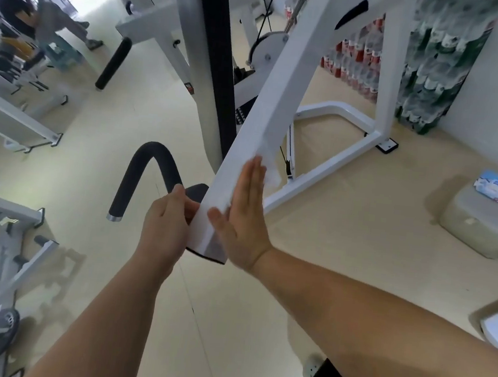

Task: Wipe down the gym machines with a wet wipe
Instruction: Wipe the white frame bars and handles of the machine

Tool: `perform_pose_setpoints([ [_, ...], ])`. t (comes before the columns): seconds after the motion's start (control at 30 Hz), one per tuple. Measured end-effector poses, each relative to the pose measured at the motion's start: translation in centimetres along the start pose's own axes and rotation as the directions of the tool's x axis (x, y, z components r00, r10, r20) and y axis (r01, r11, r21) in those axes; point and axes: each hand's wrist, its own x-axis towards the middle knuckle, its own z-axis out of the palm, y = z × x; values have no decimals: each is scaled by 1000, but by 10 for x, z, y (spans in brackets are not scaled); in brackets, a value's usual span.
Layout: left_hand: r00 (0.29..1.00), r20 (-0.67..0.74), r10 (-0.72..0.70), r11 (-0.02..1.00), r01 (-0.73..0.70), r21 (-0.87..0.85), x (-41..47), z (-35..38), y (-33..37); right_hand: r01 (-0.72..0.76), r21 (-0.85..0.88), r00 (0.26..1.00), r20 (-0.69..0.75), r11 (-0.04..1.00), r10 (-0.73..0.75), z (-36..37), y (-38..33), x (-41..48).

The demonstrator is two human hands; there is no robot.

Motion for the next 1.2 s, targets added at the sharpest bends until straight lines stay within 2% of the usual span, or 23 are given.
perform_pose_setpoints([
  [0.1, 995, -95, 43, 998, -37, 57, 23, 14, 19, 68, -20, 983, 169, 997, -64, 4, 15, -41],
  [0.17, 996, -61, 69, 994, -63, 93, 40, 30, 41, 74, -15, 964, 256, 997, -68, 1, 26, -45],
  [0.23, 998, -1, 66, 990, -65, 123, 58, 48, 66, 90, -35, 974, 214, 995, -80, -11, 33, -12],
  [0.3, 998, 35, 49, 985, -54, 163, 76, 64, 91, -11, 33, 993, 121, 999, 6, -34, 36, 45],
  [0.37, 997, 40, 64, 982, -70, 173, 96, 78, 111, -95, 106, 995, 35, 990, 92, -66, 44, 109],
  [0.47, 995, 11, 99, 976, -99, 195, 124, 99, 137, -110, 118, 993, -30, 987, 115, -107, 61, 181],
  [0.57, 993, -26, 117, 969, -108, 220, 152, 123, 159, -86, 82, 996, 2, 993, 86, -117, 67, 193],
  [0.73, 997, -21, 79, 963, -71, 259, 193, 159, 185, 100, -11, 979, 179, 995, -97, -107, 77, 138],
  [0.8, 998, -11, 66, 960, -60, 274, 206, 171, 194, 74, 12, 985, 156, 997, -75, -111, 83, 158],
  [0.87, 998, -15, 66, 957, -60, 284, 217, 179, 204, -26, 63, 997, 71, 998, 22, -125, 85, 203],
  [0.93, 997, -34, 62, 973, -53, 223, 228, 183, 216, -114, 136, 992, -29, 984, 119, -151, 88, 258],
  [1.0, 998, -36, 61, 985, -54, 161, 238, 188, 229, -159, 182, 984, -53, 970, 171, -183, 92, 306],
  [1.1, 997, -15, 76, 984, -72, 166, 252, 201, 244, -139, 233, 988, -38, 962, 152, -209, 96, 339],
  [1.2, 998, 0, 62, 982, -61, 181, 262, 214, 253, -92, 175, 995, -11, 980, 95, -194, 100, 311],
])
